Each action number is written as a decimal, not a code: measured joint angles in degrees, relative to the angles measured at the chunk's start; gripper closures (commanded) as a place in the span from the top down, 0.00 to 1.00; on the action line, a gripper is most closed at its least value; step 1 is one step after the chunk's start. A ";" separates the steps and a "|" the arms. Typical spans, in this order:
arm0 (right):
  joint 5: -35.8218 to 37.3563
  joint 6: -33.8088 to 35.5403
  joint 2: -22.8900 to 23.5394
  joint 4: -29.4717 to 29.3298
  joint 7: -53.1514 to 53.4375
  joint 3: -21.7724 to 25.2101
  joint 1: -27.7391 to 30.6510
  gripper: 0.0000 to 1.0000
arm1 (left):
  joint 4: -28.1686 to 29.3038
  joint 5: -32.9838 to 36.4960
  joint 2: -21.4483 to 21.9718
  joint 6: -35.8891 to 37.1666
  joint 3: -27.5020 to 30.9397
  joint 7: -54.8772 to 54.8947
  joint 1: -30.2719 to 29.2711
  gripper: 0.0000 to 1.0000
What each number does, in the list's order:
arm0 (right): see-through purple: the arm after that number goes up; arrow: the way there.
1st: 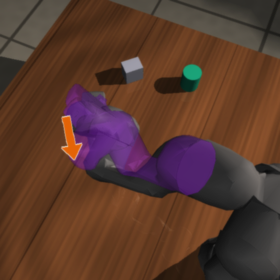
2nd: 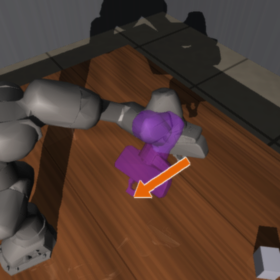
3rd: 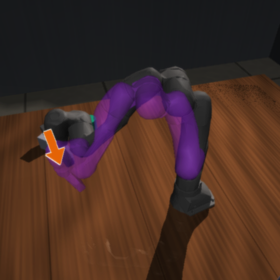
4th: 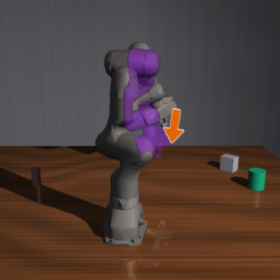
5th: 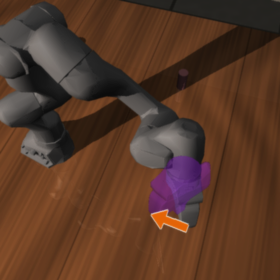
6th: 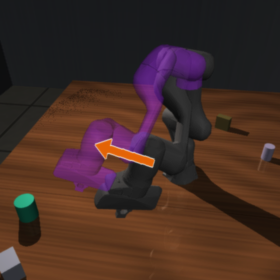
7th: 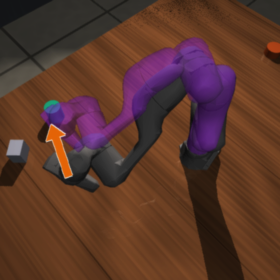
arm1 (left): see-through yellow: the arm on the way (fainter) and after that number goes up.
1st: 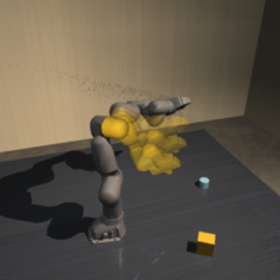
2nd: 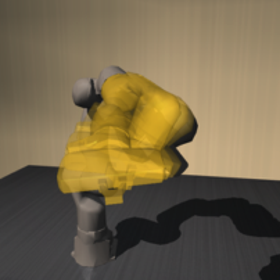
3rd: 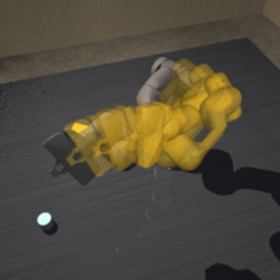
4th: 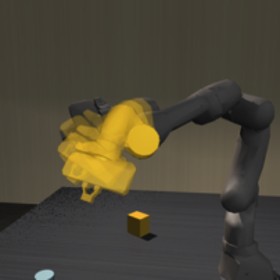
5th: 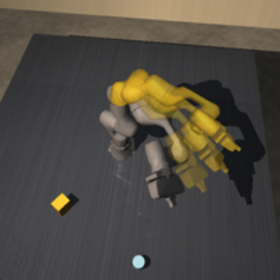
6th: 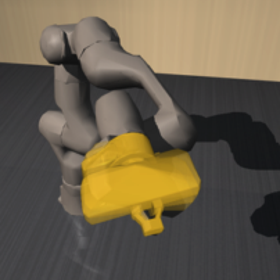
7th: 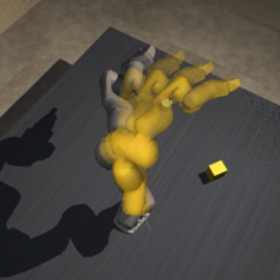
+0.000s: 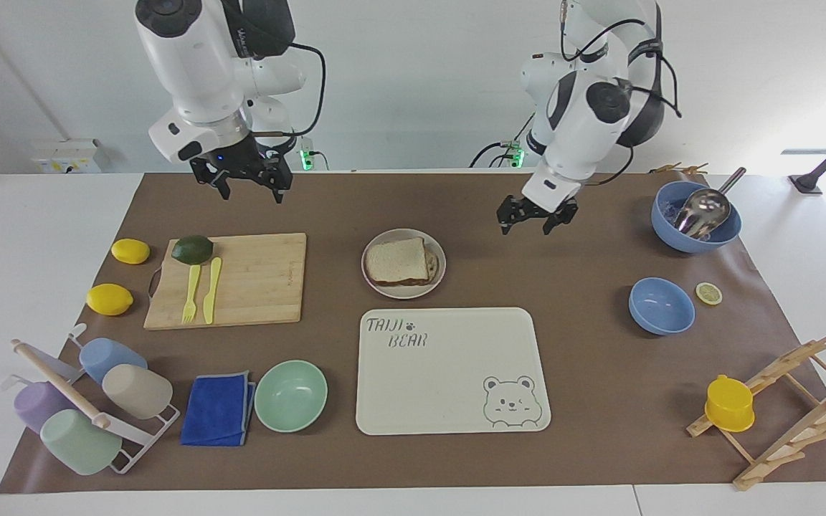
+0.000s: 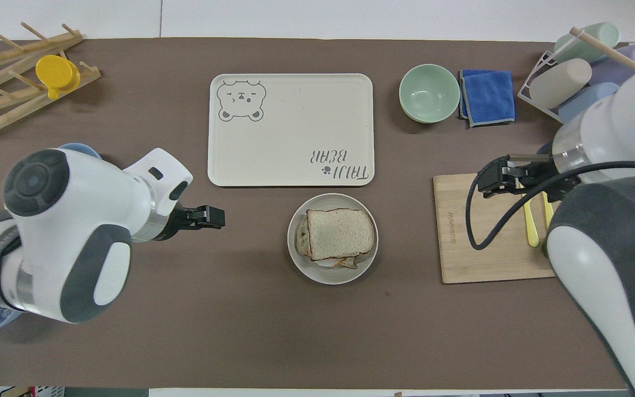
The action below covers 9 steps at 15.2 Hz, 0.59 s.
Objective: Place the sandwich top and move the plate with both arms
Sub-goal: 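Grasp the rim of the white plate with the left gripper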
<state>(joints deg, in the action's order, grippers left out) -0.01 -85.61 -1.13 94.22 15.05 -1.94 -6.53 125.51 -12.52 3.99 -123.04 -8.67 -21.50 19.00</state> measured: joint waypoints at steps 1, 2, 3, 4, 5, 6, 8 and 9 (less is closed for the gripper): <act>0.00 1.16 0.01 -0.24 -1.94 0.06 1.61 1.00 | 1.73 -1.83 -1.15 -3.51 -0.10 -1.02 2.28 1.00; 0.00 1.92 0.05 -0.21 -3.86 0.34 2.79 1.00 | 3.11 -3.16 -2.44 -6.38 -0.10 -1.38 4.12 1.00; 0.00 2.41 0.07 -0.07 -5.82 0.97 3.43 1.00 | 4.09 -3.96 -3.80 -8.76 -0.12 -1.56 5.44 0.99; 0.00 2.55 0.06 0.12 -7.52 1.71 3.68 1.00 | 4.63 -4.92 -5.04 -10.46 -0.08 -1.61 6.33 0.95; 0.00 2.55 0.05 0.18 -8.71 2.28 3.89 1.00 | 4.85 -6.34 -6.22 -11.87 -0.06 -1.61 7.09 0.93; 0.00 2.55 0.02 0.17 -9.41 2.77 4.09 1.00 | 4.93 -7.89 -7.36 -13.68 -0.05 -1.61 7.82 0.88; 0.00 2.55 -0.17 0.15 -11.11 4.01 4.35 1.00 | 4.96 -10.12 -9.58 -17.03 -0.04 -1.61 9.08 0.80; 0.00 2.50 -0.28 0.15 -11.86 4.62 4.47 1.00 | 4.95 -10.83 -10.54 -18.19 -0.06 -1.61 9.47 0.77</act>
<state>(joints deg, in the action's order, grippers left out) -0.01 -83.11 -1.41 94.37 3.18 2.68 -2.06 130.46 -23.35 -6.55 -141.23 -8.73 -23.11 28.47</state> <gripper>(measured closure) 0.000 0.172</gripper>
